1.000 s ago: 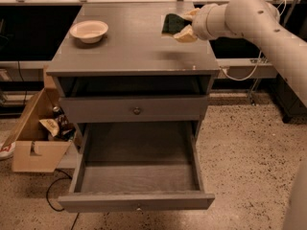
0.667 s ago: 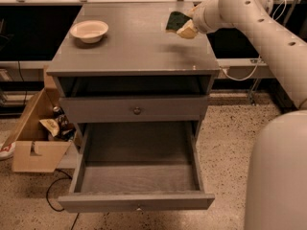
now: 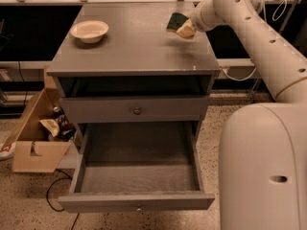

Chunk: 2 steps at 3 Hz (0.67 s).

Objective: Pick sponge from middle drawer and place on counter

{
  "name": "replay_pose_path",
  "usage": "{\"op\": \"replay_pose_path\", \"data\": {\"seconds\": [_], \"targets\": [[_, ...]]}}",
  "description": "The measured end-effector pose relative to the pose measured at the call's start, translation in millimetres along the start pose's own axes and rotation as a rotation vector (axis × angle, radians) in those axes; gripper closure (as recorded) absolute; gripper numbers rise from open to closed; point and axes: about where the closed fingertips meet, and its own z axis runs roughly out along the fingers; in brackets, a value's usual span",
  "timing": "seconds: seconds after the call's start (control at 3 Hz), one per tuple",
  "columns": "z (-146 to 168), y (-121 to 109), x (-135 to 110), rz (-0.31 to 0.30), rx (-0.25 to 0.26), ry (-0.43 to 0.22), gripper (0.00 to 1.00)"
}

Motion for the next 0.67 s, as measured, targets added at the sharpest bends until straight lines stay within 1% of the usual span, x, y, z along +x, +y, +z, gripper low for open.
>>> {"op": "replay_pose_path", "data": {"seconds": [0.33,0.67], "targets": [[15.4,-1.7,1.4,0.039,-0.024,-0.005,0.51],[22.0,-3.4,0.9,0.058,-0.041,-0.011,0.19]]}}
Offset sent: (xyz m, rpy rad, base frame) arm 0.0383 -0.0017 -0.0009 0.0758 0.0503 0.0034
